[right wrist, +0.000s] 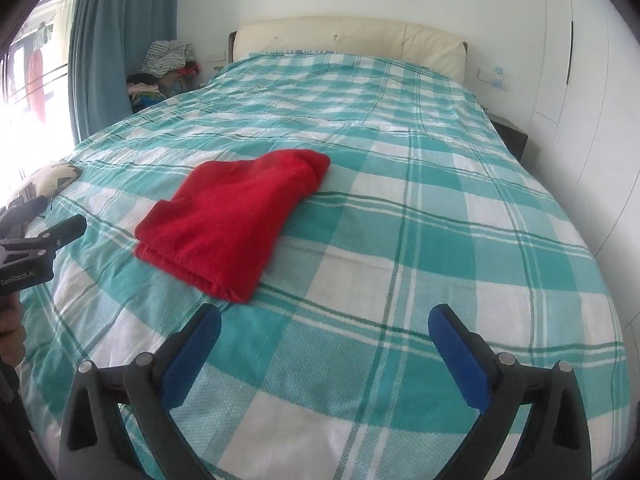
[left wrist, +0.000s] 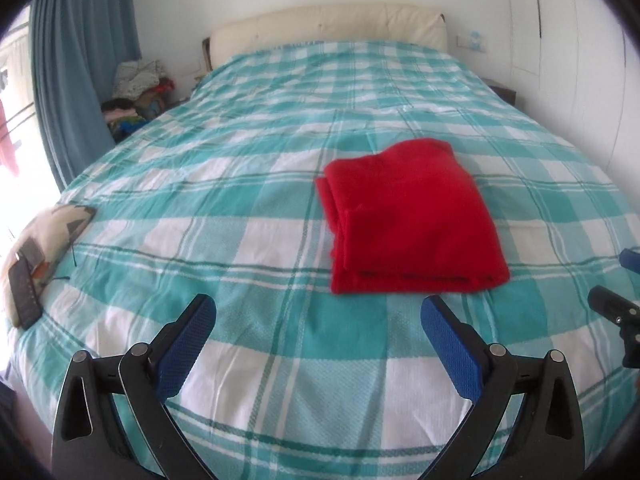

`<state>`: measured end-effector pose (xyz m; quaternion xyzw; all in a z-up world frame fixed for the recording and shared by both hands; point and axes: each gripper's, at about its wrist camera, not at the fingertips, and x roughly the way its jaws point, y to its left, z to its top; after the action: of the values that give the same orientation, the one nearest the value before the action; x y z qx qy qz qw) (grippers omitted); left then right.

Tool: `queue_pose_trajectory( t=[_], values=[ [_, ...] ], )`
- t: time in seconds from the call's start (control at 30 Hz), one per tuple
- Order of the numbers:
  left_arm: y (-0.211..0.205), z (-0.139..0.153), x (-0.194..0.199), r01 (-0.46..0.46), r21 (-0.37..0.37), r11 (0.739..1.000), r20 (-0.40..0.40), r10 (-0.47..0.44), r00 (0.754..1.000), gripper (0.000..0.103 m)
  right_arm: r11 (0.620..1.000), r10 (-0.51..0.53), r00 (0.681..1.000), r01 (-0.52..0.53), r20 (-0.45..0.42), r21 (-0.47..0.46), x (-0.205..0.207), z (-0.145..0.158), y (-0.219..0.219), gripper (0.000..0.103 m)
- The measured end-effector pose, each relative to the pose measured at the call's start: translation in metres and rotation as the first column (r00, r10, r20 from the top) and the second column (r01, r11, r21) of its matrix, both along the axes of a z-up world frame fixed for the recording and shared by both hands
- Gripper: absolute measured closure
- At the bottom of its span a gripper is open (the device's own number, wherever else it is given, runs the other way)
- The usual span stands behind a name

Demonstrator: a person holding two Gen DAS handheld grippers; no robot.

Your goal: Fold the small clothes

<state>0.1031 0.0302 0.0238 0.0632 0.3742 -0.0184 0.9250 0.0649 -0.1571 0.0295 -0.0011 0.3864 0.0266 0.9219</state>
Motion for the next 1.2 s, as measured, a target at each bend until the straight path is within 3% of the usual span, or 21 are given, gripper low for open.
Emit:
queue_pose_trajectory(
  t=[0.07, 0.27, 0.57, 0.93, 1.2],
  values=[
    [0.0, -0.004, -0.003, -0.001, -0.003, 1.0, -0.033, 0.001, 0.999, 0.0, 0.998, 0.03, 0.999, -0.029, -0.033, 0.052, -0.005, -0.005, 0.007, 0.001],
    [0.001, 0.001, -0.011, -0.035, -0.016, 0.999, 0.001, 0.035, 0.999, 0.0, 0.998, 0.054, 0.998, -0.053, 0.03, -0.036, -0.017, 0.001, 0.031, 0.001],
    [-0.003, 0.0, -0.015, 0.016, -0.03, 0.999, -0.016, -0.016, 1.0, 0.0, 0.999, 0.052, 0.998, -0.051, 0.031, -0.003, -0.022, 0.009, 0.039, 0.001],
    [-0.007, -0.003, -0.015, -0.01, -0.006, 1.0, -0.039, 0.01, 0.999, 0.0, 0.997, 0.057, 0.997, -0.059, 0.042, 0.045, -0.025, 0.023, 0.04, 0.001],
    [-0.005, -0.002, -0.016, -0.032, 0.028, 0.999, -0.015, 0.033, 0.999, 0.0, 0.998, 0.052, 0.998, -0.052, 0.039, 0.02, -0.024, 0.019, 0.04, 0.001]
  ],
)
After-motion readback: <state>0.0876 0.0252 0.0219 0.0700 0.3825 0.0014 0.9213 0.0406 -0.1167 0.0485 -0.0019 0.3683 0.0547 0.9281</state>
